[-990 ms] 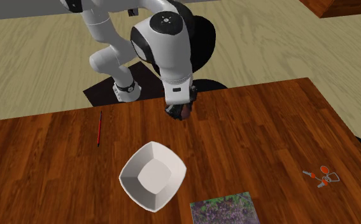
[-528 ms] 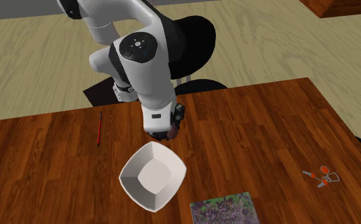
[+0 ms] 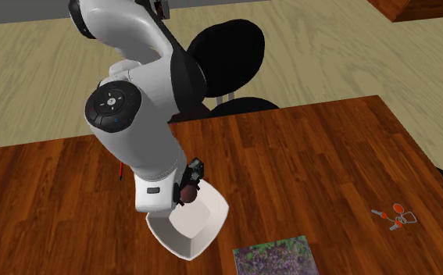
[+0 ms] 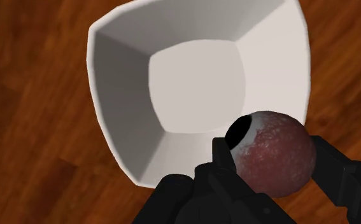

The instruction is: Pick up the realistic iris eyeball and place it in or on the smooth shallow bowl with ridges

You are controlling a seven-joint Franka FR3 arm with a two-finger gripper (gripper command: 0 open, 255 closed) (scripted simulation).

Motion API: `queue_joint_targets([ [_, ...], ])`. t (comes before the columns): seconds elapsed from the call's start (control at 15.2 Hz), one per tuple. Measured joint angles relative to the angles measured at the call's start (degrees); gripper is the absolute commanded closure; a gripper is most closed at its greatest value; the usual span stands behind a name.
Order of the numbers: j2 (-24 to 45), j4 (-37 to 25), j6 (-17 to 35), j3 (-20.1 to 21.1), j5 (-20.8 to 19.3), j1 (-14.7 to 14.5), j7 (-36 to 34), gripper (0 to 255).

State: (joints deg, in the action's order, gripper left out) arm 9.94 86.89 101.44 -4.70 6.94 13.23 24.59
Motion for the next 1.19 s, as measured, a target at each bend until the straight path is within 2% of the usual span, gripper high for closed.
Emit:
queue_joint_targets([
  [0.2, 2.7, -2.8, -0.4, -0.7, 0.5, 1.3, 2.0, 255],
  [0.99, 3.1, 5.9, 8.7, -0.7, 0.9, 1.2, 3.3, 255],
  [1.19, 3.1, 6.8, 9.6, -0.7, 0.9, 1.2, 3.4, 255],
])
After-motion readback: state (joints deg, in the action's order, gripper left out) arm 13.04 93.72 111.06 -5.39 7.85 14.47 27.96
